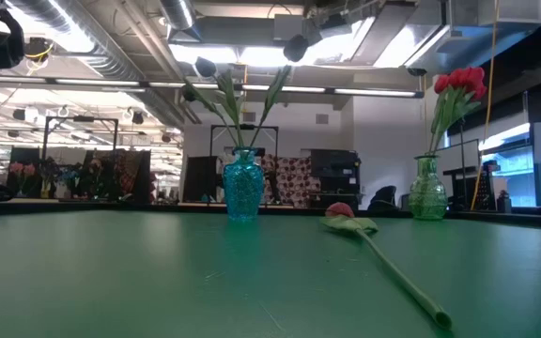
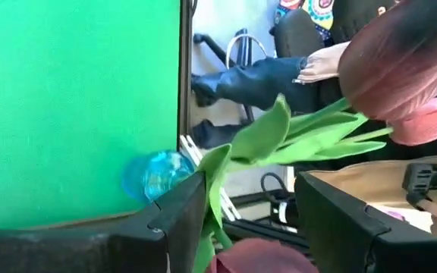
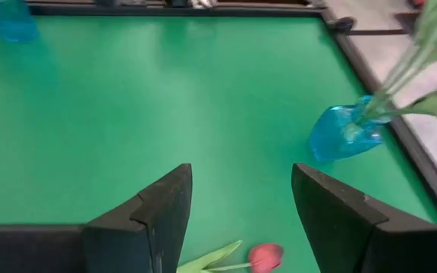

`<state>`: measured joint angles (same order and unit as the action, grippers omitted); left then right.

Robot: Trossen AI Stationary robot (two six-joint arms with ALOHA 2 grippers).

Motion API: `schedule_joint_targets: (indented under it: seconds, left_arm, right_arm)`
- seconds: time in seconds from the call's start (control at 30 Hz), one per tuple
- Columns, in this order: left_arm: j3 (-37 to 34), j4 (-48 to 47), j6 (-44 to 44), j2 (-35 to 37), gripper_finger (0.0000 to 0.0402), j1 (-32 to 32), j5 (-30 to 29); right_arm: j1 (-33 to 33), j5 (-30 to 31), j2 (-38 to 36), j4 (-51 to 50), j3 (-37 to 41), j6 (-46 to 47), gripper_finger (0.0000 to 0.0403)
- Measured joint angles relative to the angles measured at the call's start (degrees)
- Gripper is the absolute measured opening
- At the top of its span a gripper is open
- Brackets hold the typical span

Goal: Sort flowers into vase by color
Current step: Put the pink tulip into the bottom blue vase

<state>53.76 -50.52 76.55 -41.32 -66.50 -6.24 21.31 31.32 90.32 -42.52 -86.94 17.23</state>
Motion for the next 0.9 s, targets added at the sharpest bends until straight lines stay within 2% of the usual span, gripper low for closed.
schedule_joint_targets:
  seconds: [0.17,0.37,0.47,0.7,0.9]
  left_arm:
    - [0.0,-0.1,-6.3,0.1,0.0197,0.0,-2.3]
    - [0.0,-0.3,-12.4,0.9,0.0197,0.0,-2.2]
    - [0.1,-0.5,-12.4,2.0,0.0197,1.0,-3.1]
    - [2.7,-0.4,-17.5,3.3,0.0197,4.0,-9.9]
    - [3.3,-0.5,-18.7,3.3,0.0197,4.6,-11.7]
  right_arm:
    - [-0.5,-3.1,0.0,0.8,0.0,0.3,0.0227]
    - [-0.4,-5.0,0.0,2.9,0.0,1.9,0.0227]
    - [-0.4,-4.8,0.0,3.6,0.0,1.9,0.0227]
    - [-0.3,-5.0,0.5,3.2,0.0,2.9,0.0227]
    - [-0.3,-6.4,0.5,3.2,0.0,5.0,0.0227]
